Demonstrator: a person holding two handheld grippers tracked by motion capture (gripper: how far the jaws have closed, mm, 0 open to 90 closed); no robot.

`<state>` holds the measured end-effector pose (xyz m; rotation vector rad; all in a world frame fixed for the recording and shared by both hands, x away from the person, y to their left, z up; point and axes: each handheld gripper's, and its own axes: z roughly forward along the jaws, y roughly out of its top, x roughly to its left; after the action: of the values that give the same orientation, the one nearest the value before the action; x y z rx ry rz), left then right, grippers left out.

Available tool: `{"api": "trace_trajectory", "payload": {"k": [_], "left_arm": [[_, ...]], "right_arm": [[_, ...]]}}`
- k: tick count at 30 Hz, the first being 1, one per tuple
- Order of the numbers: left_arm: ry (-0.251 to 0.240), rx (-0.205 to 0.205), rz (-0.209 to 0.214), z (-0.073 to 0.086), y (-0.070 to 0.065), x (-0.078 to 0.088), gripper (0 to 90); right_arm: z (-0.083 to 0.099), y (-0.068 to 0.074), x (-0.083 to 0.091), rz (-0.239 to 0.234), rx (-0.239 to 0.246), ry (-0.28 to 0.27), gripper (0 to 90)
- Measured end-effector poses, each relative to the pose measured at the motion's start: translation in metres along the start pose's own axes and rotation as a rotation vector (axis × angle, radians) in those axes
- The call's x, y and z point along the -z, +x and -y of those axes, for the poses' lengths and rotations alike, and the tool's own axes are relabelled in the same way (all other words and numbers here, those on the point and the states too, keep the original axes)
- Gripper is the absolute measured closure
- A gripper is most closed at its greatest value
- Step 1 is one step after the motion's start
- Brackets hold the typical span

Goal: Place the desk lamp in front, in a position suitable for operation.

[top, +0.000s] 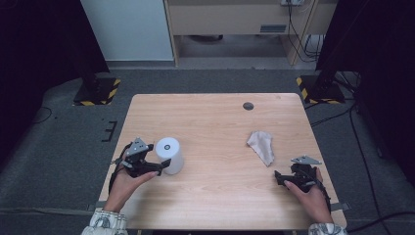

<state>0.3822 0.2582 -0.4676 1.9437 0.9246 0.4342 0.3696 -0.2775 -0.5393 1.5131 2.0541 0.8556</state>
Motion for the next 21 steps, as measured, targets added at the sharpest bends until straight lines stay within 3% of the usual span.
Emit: {"api": "trace_trajectory", "payload": {"k": [6,11,14,21], "left_arm": [[0.003,-0.013,0.020,-0.005,-0.002,-0.007,2.9],[-0.001,0.006,0.015,-0.008,-0.002,-0.019,2.8],[-0.001,-0.003,0.010,-0.009,-0.004,-0.023,3.8],[0.010,-0.003,-0.006,-0.009,-0.004,-0.023,6.7]], "right_arm": [[0.000,0.000,0.000,0.004,-0.001,-0.001,1.1],[0.000,0.001,0.000,0.002,-0.001,0.001,1.1],[0.000,0.001,-0.001,0.004,-0.001,-0.001,1.1],[0.000,0.001,-0.001,0.001,0.000,0.000,1.0]]}}
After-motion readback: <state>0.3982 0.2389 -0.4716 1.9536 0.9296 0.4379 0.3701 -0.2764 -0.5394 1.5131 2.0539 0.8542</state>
